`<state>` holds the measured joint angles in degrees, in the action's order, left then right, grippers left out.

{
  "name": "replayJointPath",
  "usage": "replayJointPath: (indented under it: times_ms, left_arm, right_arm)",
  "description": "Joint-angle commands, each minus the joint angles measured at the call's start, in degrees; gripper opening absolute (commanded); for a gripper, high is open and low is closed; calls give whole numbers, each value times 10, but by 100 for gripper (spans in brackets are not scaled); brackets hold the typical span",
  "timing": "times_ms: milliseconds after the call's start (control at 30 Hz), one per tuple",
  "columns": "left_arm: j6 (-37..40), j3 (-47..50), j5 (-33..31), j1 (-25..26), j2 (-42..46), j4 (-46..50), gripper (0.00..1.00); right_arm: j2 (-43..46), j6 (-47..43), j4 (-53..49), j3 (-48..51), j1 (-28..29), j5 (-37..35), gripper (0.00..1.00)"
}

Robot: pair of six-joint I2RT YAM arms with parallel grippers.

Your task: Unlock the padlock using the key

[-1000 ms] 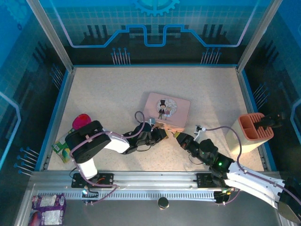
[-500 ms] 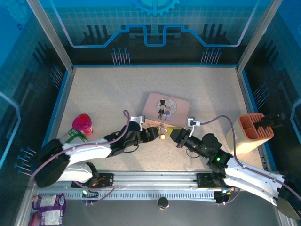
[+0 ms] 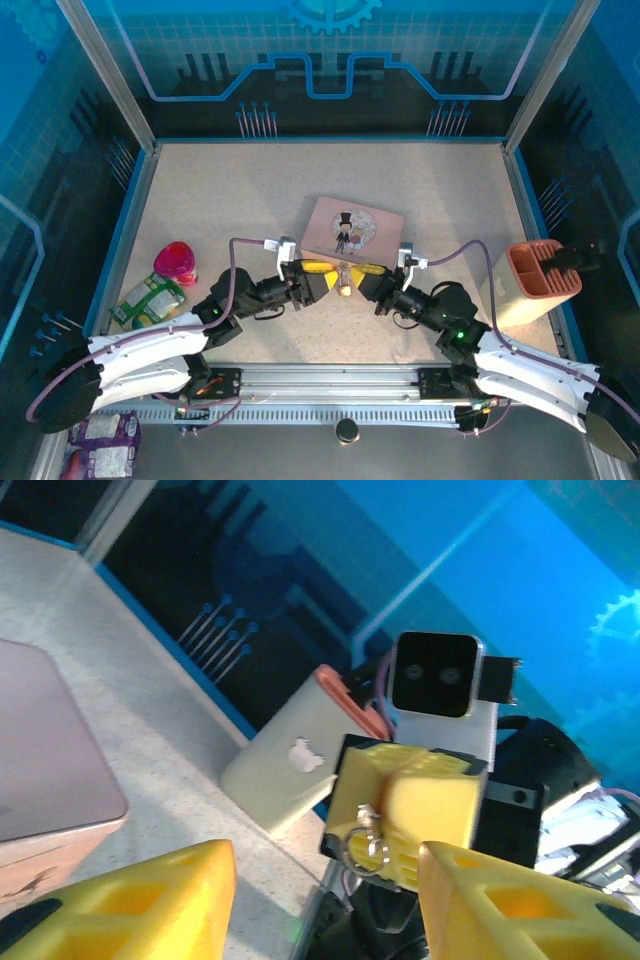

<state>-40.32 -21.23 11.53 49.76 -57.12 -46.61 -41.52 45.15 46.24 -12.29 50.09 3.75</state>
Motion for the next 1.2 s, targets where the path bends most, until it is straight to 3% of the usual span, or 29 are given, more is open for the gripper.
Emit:
replayJointPath:
  times_ms: [0, 567, 800, 967, 1067, 1167]
  left_arm:
    - [13, -21, 45, 0, -7, -61, 48]
    - [0, -39, 47, 0, -30, -69, 27]
    - [-11, -44, 36, 0, -34, -62, 9]
    - [-25, -35, 15, 0, -36, -83, 2]
    - [-35, -32, 9, 0, -45, -101, 0]
    - [-50, -20, -1, 0, -59, -152, 0]
  right_arm:
    - [-3, -15, 48, -19, -1, 15, 0]
    - [-34, -7, 75, -24, 7, 38, 0]
    - [-35, -1, 72, -23, 7, 38, 0]
    - [-42, 13, 72, -29, 7, 38, 0]
    - [-60, 47, 112, -20, -2, 38, 13]
    - [-91, 81, 169, -12, -14, 56, 19]
